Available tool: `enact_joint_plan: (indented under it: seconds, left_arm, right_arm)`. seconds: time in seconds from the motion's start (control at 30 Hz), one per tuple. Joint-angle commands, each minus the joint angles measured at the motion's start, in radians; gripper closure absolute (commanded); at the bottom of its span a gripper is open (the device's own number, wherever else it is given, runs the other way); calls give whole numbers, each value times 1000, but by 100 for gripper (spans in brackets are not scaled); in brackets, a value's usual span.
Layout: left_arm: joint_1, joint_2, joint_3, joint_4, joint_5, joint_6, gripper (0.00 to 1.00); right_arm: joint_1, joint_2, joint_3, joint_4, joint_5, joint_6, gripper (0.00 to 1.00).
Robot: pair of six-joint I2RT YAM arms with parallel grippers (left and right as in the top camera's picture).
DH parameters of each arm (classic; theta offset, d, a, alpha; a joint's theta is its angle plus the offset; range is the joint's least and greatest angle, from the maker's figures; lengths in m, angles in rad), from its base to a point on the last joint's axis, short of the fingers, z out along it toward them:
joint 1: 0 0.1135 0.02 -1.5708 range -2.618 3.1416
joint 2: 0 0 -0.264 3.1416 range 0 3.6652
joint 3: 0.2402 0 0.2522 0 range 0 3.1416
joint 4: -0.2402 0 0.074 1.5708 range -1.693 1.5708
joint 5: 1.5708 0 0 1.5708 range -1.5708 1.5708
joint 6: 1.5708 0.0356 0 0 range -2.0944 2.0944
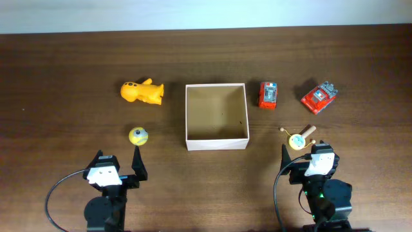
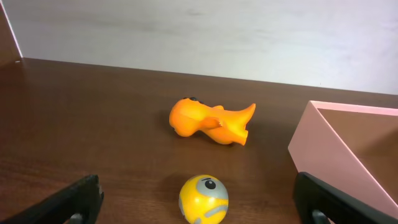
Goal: Pack container
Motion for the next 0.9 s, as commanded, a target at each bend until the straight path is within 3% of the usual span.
enact_joint_plan:
  seconds: [0.0, 0.87]
  left_arm:
    - [4, -3, -6, 2, 11, -2, 1]
    - [4, -3, -6, 2, 11, -2, 1]
  right_arm:
    - [5, 2, -8, 50, 4, -6, 1]
    - [5, 2, -8, 32, 5, -7, 1]
